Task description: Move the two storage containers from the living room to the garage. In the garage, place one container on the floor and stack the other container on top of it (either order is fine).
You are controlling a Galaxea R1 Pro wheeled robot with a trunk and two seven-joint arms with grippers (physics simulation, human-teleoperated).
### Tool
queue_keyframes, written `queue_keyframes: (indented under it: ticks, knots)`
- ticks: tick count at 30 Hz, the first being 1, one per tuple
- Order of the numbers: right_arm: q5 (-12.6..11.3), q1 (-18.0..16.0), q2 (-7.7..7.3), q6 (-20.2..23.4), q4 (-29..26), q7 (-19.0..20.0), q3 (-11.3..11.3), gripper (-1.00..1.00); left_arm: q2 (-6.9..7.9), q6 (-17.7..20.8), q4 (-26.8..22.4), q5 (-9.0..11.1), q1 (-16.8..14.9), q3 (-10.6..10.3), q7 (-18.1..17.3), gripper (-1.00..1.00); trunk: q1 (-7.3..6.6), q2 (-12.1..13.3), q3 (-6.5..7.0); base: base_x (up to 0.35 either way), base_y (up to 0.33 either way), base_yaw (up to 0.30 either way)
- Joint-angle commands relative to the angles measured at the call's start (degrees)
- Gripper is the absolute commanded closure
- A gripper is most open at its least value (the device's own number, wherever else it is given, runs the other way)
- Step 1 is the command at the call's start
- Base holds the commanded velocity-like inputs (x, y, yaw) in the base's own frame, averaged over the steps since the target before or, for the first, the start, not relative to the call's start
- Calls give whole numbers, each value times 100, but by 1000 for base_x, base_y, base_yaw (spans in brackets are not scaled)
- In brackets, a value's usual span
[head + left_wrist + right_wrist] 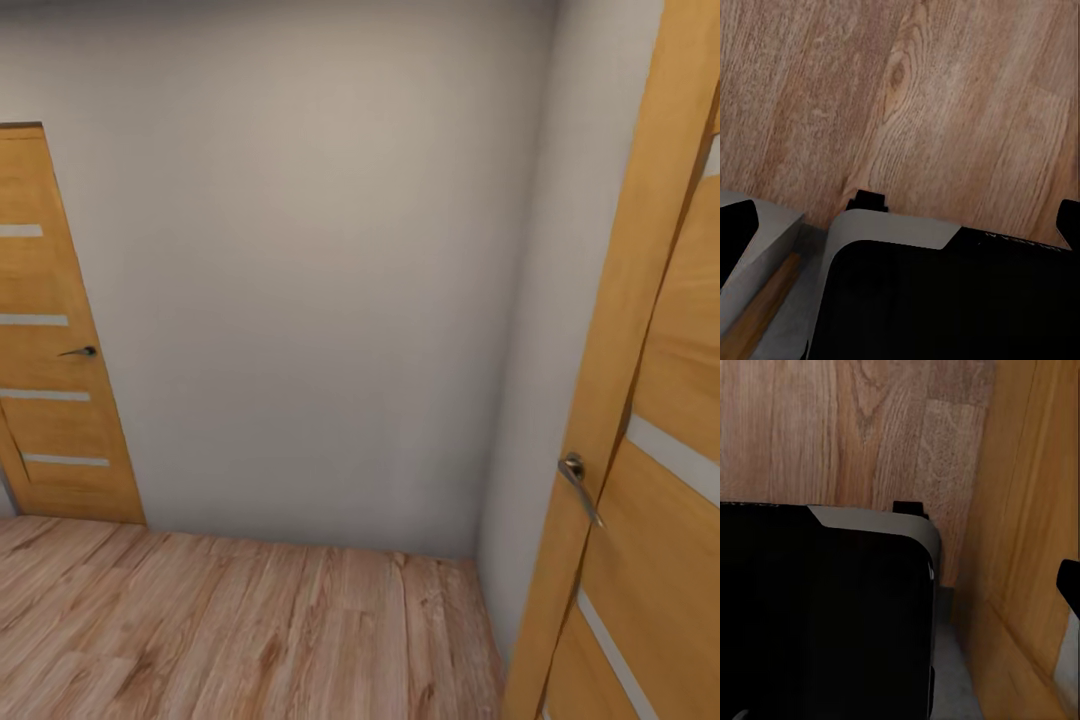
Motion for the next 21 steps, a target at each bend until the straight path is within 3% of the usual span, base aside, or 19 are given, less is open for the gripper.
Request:
queue_keyframes:
  ticks: [1,21]
  knots:
    - [-44,-8,0,-34,17,22,45,-100,1,-19,7,54,-5,-38,-18,-100,4,-6,-8,322,0,0]
    - [-68,-7,19,-43,19,27,36,-100,10,-11,7,54,-5,-38,-18,-100,4,-6,-8,322,0,0]
